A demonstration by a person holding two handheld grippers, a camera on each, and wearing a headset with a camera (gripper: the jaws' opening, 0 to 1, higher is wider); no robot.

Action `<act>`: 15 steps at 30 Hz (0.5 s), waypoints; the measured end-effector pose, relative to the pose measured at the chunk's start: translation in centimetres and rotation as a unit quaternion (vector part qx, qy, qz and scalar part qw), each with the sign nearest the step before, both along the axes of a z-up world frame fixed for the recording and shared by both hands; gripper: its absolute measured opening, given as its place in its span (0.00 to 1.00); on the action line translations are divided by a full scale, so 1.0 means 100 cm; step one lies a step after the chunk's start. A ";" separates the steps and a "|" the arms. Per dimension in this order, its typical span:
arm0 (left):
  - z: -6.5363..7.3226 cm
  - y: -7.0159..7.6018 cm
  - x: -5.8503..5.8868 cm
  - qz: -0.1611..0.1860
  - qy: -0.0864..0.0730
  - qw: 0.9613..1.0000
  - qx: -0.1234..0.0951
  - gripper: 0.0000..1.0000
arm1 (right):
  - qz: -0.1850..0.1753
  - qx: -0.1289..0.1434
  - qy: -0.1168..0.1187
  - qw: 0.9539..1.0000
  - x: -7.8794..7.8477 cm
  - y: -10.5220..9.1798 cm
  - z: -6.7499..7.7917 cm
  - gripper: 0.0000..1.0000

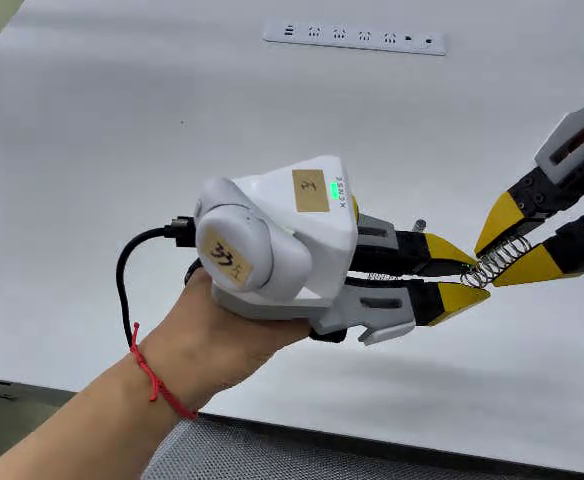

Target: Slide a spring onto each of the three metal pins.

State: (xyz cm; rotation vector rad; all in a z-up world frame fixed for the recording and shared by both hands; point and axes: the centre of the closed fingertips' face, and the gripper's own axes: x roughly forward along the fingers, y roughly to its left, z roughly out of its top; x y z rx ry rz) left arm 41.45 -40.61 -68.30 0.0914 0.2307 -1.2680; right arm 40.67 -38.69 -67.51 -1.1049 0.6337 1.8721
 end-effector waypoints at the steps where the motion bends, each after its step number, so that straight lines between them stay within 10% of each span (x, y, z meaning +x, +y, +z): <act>1: 0.000 0.000 0.000 0.001 0.000 1.000 0.000 0.11 | 0.000 0.000 -0.001 1.000 0.000 0.000 0.000 0.12; 15: -0.006 0.005 0.000 0.006 0.001 1.000 0.010 0.16 | -0.001 -0.001 -0.003 1.000 0.003 0.005 0.000 0.12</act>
